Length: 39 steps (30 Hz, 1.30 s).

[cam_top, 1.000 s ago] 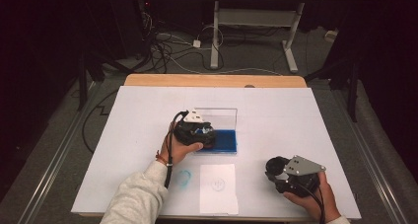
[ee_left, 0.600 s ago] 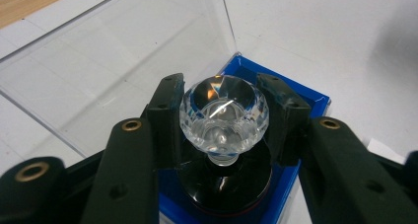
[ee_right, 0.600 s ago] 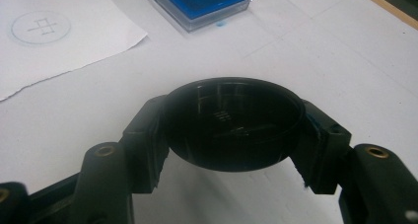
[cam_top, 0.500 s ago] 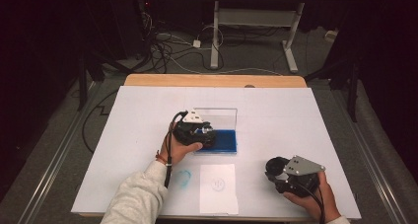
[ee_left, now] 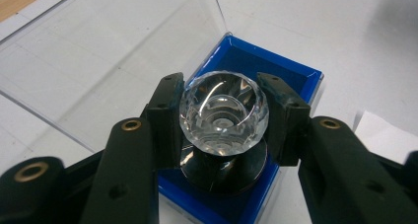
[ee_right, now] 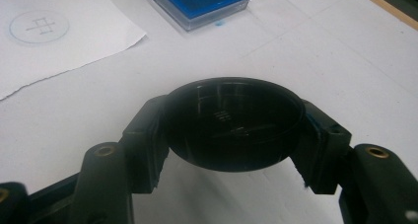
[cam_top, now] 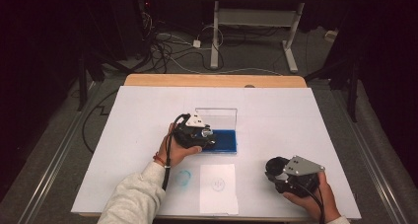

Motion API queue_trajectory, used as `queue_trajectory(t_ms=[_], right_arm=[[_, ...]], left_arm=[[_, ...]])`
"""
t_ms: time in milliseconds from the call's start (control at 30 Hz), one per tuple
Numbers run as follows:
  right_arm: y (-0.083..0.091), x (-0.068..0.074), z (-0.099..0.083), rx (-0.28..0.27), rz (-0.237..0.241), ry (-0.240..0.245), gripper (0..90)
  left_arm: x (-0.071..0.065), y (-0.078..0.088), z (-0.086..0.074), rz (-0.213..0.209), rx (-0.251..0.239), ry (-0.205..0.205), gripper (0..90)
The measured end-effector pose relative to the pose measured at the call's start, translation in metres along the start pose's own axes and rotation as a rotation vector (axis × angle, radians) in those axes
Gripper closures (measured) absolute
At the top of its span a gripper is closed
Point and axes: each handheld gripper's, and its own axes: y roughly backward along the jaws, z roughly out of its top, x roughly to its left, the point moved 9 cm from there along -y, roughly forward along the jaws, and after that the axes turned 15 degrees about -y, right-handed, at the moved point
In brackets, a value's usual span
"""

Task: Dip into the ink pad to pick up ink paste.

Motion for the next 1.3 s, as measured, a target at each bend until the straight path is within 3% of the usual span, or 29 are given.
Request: queue_trajectory(t_ms=[200, 333, 433, 667, 1167, 1300], right_arm=[[0.001, 0.0, 0.0, 0.003, 0.0, 0.001, 38.2], [0.0, 0.001, -0.001, 0.006, -0.001, -0.003, 38.2], [-0.001, 0.001, -0.002, 0.012, -0.003, -0.004, 38.2], [-0.002, 0.002, -0.002, 0.014, -0.003, -0.002, 38.2], [-0.003, 0.003, -0.001, 0.014, -0.002, 0.001, 38.2], [-0.001, 0.002, -0.001, 0.01, -0.001, -0.007, 38.2]], left_arm=[[-0.001, 0.002, -0.001, 0.003, 0.037, -0.031, 54.6], [0.0, -0.001, 0.0, -0.003, 0.026, -0.014, 54.6], [-0.001, -0.004, 0.005, 0.009, 0.045, -0.025, 54.6], [0.001, -0.003, 0.002, -0.013, 0.048, -0.007, 54.6], [0.001, -0.008, 0.008, 0.019, 0.108, -0.038, 54.5], [0.002, -0.004, 0.003, -0.001, 0.091, -0.013, 54.5]])
